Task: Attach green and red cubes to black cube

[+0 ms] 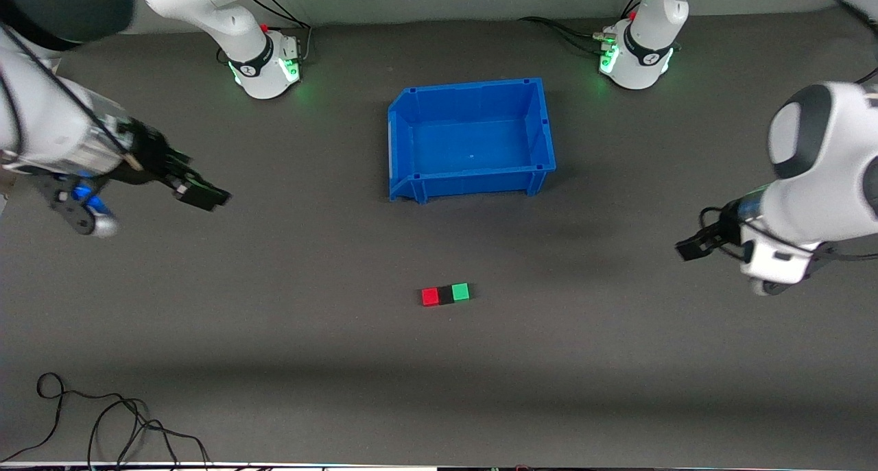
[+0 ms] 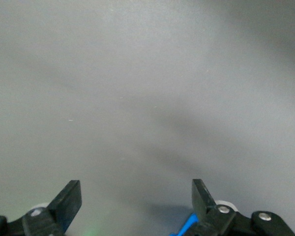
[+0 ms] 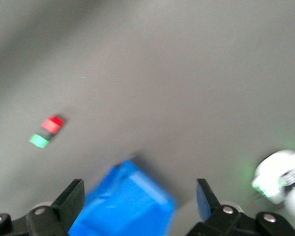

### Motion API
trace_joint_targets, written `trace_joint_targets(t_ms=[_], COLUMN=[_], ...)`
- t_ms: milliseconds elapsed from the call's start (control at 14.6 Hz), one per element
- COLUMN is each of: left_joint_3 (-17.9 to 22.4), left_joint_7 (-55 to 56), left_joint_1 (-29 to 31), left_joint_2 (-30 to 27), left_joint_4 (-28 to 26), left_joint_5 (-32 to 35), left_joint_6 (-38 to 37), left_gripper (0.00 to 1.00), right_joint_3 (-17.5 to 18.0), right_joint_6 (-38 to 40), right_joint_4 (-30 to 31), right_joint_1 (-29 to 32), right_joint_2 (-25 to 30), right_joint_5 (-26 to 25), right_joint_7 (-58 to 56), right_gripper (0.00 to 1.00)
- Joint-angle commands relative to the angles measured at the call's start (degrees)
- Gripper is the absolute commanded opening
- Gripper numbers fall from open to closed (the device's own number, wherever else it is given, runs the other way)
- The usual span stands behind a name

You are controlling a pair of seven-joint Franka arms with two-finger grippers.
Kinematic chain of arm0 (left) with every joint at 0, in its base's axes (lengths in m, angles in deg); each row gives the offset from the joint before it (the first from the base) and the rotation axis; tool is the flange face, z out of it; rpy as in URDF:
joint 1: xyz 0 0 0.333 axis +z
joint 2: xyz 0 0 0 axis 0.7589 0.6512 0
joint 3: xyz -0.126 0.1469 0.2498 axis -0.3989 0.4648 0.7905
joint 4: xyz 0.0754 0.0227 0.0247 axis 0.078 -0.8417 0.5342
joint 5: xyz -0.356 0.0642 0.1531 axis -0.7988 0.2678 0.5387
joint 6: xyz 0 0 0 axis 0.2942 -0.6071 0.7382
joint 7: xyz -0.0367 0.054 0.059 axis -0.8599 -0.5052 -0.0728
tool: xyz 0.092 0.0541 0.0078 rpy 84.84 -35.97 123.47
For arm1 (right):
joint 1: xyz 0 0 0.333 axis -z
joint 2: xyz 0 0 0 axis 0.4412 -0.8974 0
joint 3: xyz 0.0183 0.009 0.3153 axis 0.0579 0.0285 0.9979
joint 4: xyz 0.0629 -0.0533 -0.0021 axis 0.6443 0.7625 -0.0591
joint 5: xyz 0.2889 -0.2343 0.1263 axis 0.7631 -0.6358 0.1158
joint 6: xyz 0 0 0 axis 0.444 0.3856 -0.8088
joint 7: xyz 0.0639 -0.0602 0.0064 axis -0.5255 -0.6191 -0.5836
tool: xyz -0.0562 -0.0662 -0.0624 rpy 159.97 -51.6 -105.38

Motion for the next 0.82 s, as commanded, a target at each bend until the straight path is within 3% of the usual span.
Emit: trace_joint_targets(t_ms=[0,137,479,753], left_joint_3=[-0.38,-0.3,-0.21,-0.03], left_joint_7=[-11.13,-14.33,-21.54,-21.81], left_joint_1=[1.59,1.59,2.74,2.48], left_joint_2=[-5.32,-4.54,-6.47,-6.64], left_joint_4=[-0.86,2.75,2.32,2.15], left_joint_5=[-0.32,-0.24,-0.23,-0.15], left_joint_6=[-2.42,-3.12,-4.18,-4.26], left_gripper=[1.0,1.0,1.0,1.0], right_joint_3=[-3.68,-6.32,-6.68,-6.5], right_joint_6=[1.08,0.74,-5.49,-16.11], right_joint_4=[2.84,4.25,9.78,20.31], right_joint_1=[-0.92,-1.01,-1.54,-3.37], right_joint_2=[1.7,2.14,4.06,10.21], right_joint_5=[-4.09,-4.45,-6.12,-6.2], right_joint_7=[-18.91,-27.99,-32.75,-34.18], right_gripper=[1.0,1.0,1.0,1.0])
